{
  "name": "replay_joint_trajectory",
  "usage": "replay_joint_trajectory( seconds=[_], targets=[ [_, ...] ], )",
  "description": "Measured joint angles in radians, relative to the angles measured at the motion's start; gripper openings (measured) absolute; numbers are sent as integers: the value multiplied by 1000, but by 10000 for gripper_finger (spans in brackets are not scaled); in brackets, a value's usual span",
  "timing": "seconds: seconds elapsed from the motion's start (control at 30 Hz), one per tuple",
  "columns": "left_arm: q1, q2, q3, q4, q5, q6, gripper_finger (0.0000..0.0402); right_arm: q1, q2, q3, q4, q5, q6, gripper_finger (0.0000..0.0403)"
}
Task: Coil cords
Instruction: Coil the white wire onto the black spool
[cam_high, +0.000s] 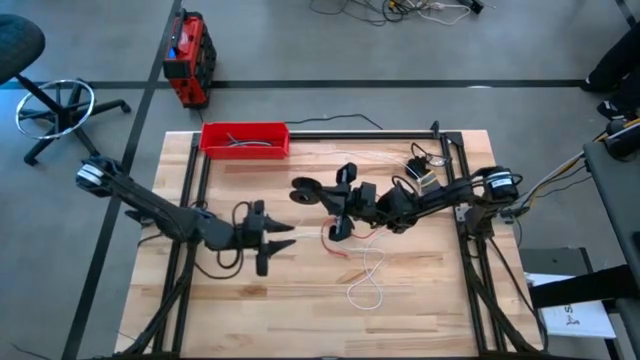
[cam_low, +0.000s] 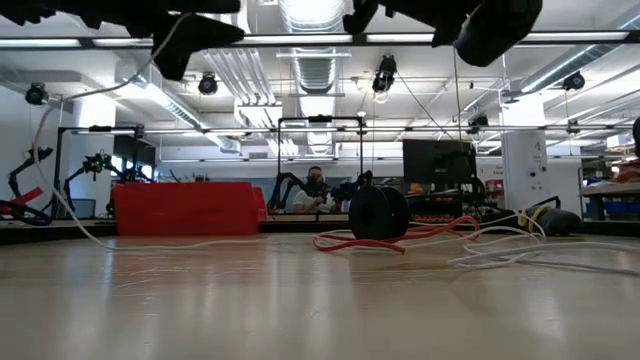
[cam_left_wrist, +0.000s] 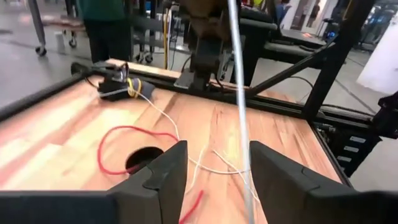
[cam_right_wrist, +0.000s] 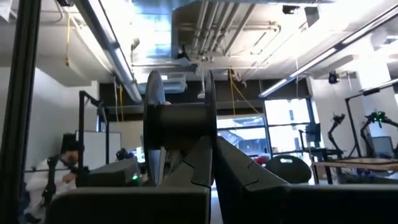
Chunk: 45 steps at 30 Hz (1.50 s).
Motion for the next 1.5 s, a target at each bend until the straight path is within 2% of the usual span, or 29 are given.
replay_joint_trajectory(
  seconds=[0.13,0.33,0.67,0.8,0.87,1.03,1.17,1.33,1.5],
  targets=[
    [-1,46,0,24,0,-61,129,2,-17,-14,-31,1,0,0],
    [-24,-5,0,-7,2,-32,80,2,-34,-16,-106,3,-1,0],
    [-13,-12,0,-26,-7,-7,75,2,-35,-8,-127,4,-24,0],
    [-13,-11,0,-33,-7,-7,40,0,-35,-8,-136,5,-35,0],
    [-13,-11,0,-35,-8,-12,12,-3,-35,-5,-160,19,-57,0],
    [-12,-1,51,-70,-17,-22,3,-3,-33,53,-334,116,-106,0],
    [-7,23,169,-303,-18,-24,1,-3,-8,142,-534,170,-150,0],
    [-7,43,415,-735,-57,-55,1,-3,10,214,-768,203,-194,0],
    [-8,60,673,-1132,-67,-78,1,-5,10,221,-809,189,-231,0]
  ],
)
